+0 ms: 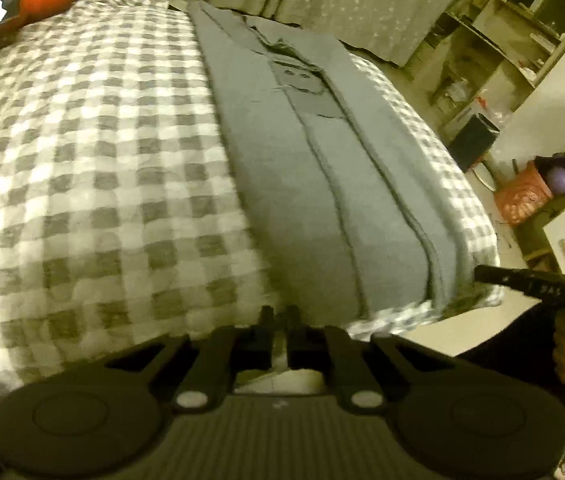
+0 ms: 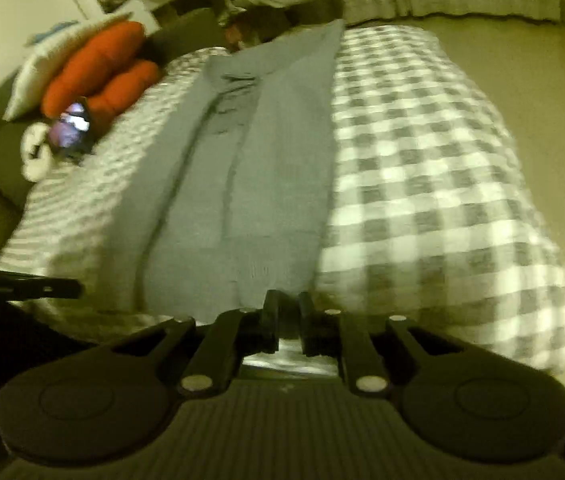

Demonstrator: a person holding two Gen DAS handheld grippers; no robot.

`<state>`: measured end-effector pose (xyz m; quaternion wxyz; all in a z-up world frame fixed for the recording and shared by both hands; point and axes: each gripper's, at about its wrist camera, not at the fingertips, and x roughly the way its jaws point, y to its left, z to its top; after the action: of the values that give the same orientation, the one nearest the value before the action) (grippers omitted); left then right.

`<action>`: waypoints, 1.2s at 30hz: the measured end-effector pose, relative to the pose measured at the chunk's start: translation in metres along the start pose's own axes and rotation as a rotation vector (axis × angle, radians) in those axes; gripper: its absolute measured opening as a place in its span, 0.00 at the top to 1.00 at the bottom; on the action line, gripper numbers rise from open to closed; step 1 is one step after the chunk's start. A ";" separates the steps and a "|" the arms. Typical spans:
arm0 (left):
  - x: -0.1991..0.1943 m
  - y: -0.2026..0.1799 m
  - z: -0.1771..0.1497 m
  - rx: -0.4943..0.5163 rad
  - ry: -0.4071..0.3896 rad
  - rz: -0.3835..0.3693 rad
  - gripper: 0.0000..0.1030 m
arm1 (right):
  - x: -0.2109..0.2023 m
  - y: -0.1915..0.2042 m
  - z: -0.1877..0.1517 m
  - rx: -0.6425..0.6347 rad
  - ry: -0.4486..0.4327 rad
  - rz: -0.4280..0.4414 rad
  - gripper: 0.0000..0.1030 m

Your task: Fold clothes

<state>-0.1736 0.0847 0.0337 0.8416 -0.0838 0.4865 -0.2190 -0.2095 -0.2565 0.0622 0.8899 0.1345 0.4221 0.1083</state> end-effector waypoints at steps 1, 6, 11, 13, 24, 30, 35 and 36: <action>-0.001 0.002 0.001 -0.004 -0.005 0.000 0.94 | -0.002 0.000 0.002 -0.004 -0.019 -0.018 0.85; 0.005 0.005 0.000 -0.008 -0.009 0.001 0.92 | -0.008 0.019 0.007 -0.104 -0.100 -0.016 0.84; 0.014 -0.002 0.000 0.006 -0.006 -0.021 0.92 | 0.018 0.051 -0.001 -0.261 -0.066 0.007 0.65; 0.014 -0.006 0.001 0.019 -0.012 -0.026 0.89 | 0.029 0.060 -0.004 -0.315 -0.057 -0.009 0.65; 0.013 -0.006 0.004 0.042 -0.016 -0.043 0.86 | 0.011 0.064 0.010 -0.248 -0.104 0.084 0.94; 0.012 -0.001 0.005 0.036 -0.014 -0.061 0.86 | 0.040 0.064 0.001 -0.268 0.001 0.049 0.84; 0.005 0.006 0.009 0.008 -0.039 -0.065 0.82 | 0.032 0.072 0.009 -0.289 -0.029 0.089 0.82; 0.004 0.008 0.010 0.003 -0.046 -0.070 0.81 | 0.030 0.074 0.012 -0.291 -0.042 0.098 0.82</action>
<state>-0.1607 0.0889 0.0332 0.8445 -0.1046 0.4634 -0.2471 -0.1876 -0.1796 0.0726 0.9023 0.0268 0.3763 0.2087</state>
